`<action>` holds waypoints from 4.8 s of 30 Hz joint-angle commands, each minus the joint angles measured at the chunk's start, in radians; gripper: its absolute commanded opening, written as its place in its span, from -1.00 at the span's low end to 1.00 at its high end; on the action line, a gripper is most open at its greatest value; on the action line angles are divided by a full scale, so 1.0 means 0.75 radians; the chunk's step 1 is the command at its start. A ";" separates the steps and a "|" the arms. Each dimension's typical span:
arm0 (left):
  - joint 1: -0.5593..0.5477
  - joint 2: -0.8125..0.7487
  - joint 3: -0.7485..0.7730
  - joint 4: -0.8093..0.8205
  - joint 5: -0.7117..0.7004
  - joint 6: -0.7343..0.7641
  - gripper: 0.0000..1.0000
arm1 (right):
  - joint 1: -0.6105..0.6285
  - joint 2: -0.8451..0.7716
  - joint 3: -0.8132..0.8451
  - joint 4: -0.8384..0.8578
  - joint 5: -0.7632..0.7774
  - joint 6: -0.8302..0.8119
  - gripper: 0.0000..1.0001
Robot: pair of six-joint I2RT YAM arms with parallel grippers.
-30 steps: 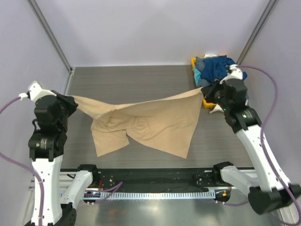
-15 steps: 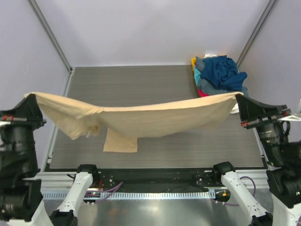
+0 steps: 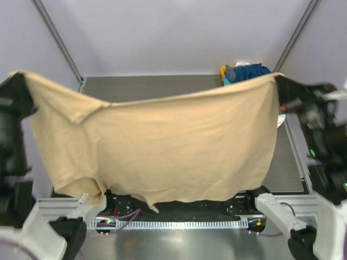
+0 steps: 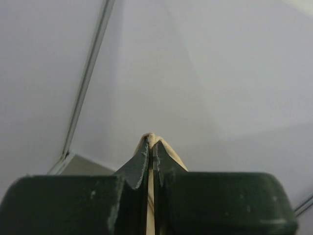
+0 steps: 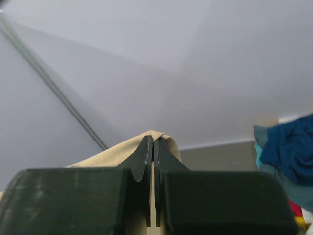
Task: Fold and stack the t-shirts
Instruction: Flatten the tshirt out
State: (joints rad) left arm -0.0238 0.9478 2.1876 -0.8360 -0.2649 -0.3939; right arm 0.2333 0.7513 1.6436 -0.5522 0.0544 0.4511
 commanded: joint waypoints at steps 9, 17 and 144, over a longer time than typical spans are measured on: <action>0.113 1.249 0.165 -0.423 0.085 -0.066 -0.45 | -0.002 1.127 -0.018 -0.055 0.253 0.069 -0.98; 0.148 1.463 0.135 -0.342 0.181 -0.123 0.84 | 0.002 1.289 0.073 -0.084 0.249 0.051 0.63; -0.651 0.297 -1.636 -0.092 -0.093 -0.638 1.00 | 0.129 0.935 -0.974 0.235 0.236 0.163 0.37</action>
State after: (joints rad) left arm -0.3912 1.2049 1.0977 -0.7124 -0.2676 -0.7692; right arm 0.3229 1.5101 0.9581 -0.3786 0.1284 0.5232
